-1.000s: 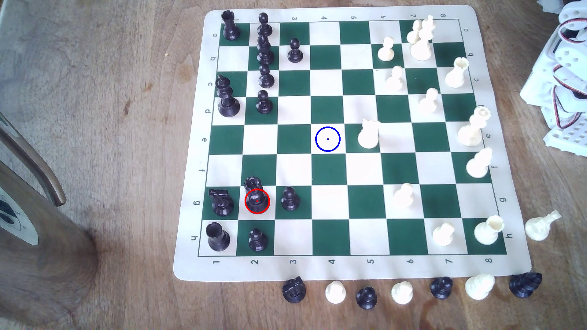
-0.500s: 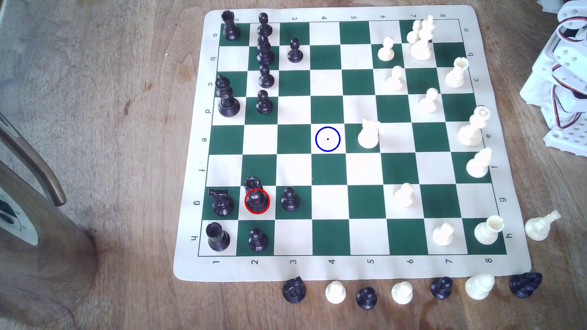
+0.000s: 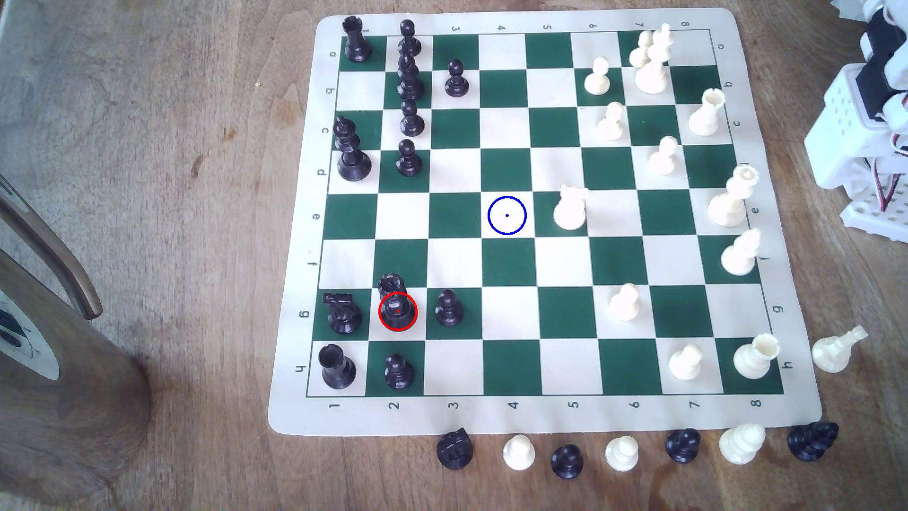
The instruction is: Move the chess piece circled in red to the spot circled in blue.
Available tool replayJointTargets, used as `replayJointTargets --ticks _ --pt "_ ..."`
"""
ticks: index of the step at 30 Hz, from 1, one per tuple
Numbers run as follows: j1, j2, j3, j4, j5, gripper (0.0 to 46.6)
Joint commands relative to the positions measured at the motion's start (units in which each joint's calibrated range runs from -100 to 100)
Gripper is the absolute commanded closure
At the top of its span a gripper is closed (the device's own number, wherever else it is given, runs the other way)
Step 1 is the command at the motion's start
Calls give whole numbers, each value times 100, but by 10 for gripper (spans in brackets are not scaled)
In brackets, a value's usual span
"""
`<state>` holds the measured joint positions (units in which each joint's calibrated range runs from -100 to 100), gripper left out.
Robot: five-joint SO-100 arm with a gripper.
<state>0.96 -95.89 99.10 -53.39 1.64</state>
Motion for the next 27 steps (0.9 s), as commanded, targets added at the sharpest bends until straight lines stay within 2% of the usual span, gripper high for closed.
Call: replayJointTargets --ticks 1,2,3,4,8,11,17,24,27 --pt "-288 14 81 1334 49 464" --pt "-311 14 81 1596 10 464" --pt "-319 14 81 2226 -190 464" --pt "-303 14 72 2685 -264 464" --pt "-585 56 -37 4274 -195 464" --pt "-827 566 -553 5158 -137 464" --pt "-1101 3070 -2611 6207 -200 464" --pt "-976 5404 -4515 6928 -581 424" --pt "-984 6355 -5259 6919 -650 426"
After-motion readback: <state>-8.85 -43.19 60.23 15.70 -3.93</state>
